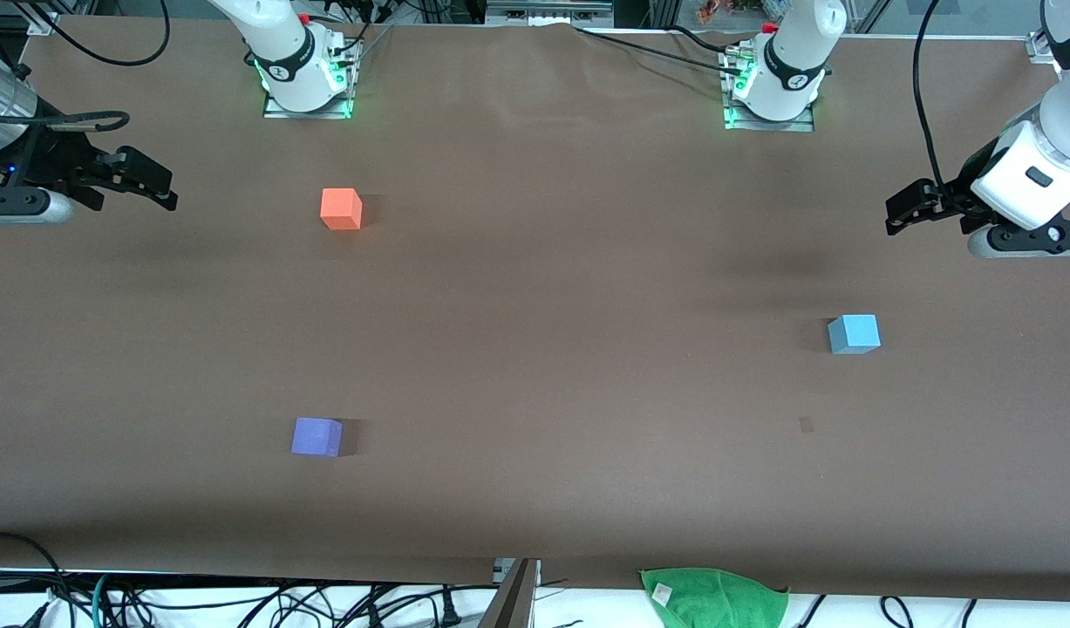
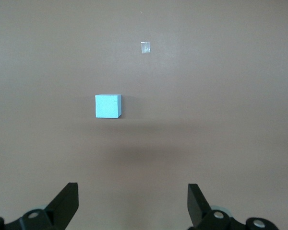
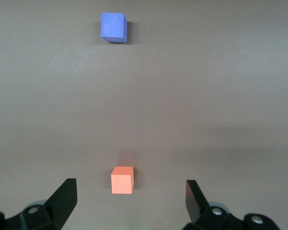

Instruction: Place blue block between orange and purple blocks

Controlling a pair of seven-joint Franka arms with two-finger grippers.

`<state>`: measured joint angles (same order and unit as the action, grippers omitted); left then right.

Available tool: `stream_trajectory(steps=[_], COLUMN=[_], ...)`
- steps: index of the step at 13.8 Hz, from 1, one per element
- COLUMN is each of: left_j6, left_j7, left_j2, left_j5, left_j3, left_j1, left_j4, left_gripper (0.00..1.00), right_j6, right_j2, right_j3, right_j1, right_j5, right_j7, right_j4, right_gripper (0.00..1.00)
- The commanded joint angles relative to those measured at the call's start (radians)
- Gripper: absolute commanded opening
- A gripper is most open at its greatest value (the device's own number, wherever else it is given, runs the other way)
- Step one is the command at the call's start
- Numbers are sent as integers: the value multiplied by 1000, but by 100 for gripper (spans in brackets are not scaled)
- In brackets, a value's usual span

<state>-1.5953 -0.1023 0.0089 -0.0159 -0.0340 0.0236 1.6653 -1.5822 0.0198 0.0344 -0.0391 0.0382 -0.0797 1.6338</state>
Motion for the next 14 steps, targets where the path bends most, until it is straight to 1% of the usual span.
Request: stream_trajectory(steps=[1,4,7,13,14], left_j6=[11,15,50,58,58], left_j7=[0,0,0,6,10], left_j2=[-4,8,13,28,32], left_j5=[1,1,1,2,14], left_j3=[2,3,3,6,8], left_j1=[-1,-1,-1,-4,-25], left_j4=[1,1,-1,-19,-22], left_gripper=[100,100,100,100,100], right_j6=[16,16,16,16,16], right_j2=[-9,-9,-9,-9,-9], right_j3=[6,6,6,6,6], right_j1=[10,10,10,10,10], right_j5=[-11,-11,-11,-11,-11], right_j7=[8,8,8,8,8], right_j4=[-23,-23,-23,-23,-23], right_gripper=[100,100,100,100,100])
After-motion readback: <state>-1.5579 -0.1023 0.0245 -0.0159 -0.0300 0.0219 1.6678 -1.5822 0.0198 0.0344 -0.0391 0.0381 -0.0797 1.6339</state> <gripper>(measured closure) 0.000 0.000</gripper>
